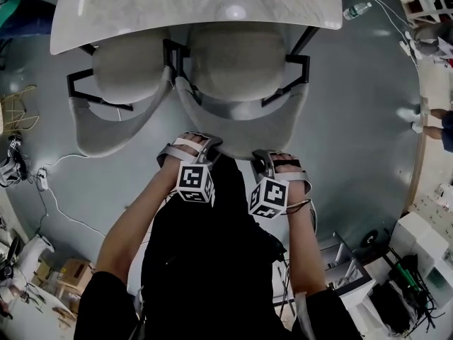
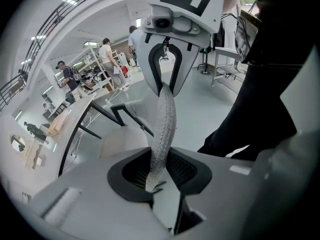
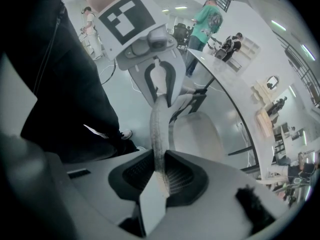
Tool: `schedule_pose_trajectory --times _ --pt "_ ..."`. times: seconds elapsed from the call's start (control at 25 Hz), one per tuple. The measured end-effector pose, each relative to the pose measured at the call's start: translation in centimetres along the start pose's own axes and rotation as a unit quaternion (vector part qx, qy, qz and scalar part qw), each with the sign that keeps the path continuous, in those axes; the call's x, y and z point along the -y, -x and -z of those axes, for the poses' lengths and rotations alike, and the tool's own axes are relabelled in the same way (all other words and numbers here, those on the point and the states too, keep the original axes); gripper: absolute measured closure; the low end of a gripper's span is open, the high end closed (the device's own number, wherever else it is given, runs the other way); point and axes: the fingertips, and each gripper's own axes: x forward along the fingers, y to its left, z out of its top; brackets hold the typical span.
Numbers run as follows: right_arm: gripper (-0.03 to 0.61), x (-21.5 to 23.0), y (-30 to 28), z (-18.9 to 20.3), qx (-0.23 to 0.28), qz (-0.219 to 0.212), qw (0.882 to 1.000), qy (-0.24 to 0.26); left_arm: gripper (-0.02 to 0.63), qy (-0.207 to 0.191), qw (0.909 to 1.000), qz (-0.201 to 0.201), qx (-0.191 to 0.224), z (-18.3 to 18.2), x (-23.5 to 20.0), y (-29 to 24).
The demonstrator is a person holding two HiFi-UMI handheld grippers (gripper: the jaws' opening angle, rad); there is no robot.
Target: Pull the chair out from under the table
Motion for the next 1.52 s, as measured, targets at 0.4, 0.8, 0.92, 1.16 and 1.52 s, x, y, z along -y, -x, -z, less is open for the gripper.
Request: schedule_pose_trajectory --times 0.4,0.8,0.92,1.16,1.52 --pt "0.503 -1.9 0.1 -0.4 0.000 -0.005 1.000 -0.002 0.514 -0.003 1.0000 0.003 0.001 0.2 1.7 0.5" --pt "0.503 -4.0 0.5 -0.6 -0.003 -0.005 1.000 -0.008 0.514 -0.006 1.0000 0.006 0.002 0.1 3.7 1.0" --pt "0.503 -4.5 0.6 -0.7 -0.004 -0.005 1.000 -0.009 0.514 -0.008 0.9999 0.007 0.003 0.1 4.2 1.2" --pt "0.503 -6.1 0.8 -1.0 -0.005 -0.005 1.000 -0.014 0.514 -0.011 0.9999 0.009 0.005 0.1 5.6 1.6" --pt "0.503 -7.3 0.8 -1.4 -0.006 0.001 1.000 -0.024 0.514 -0.018 0.9997 0.010 0.010 0.4 6.6 2.1"
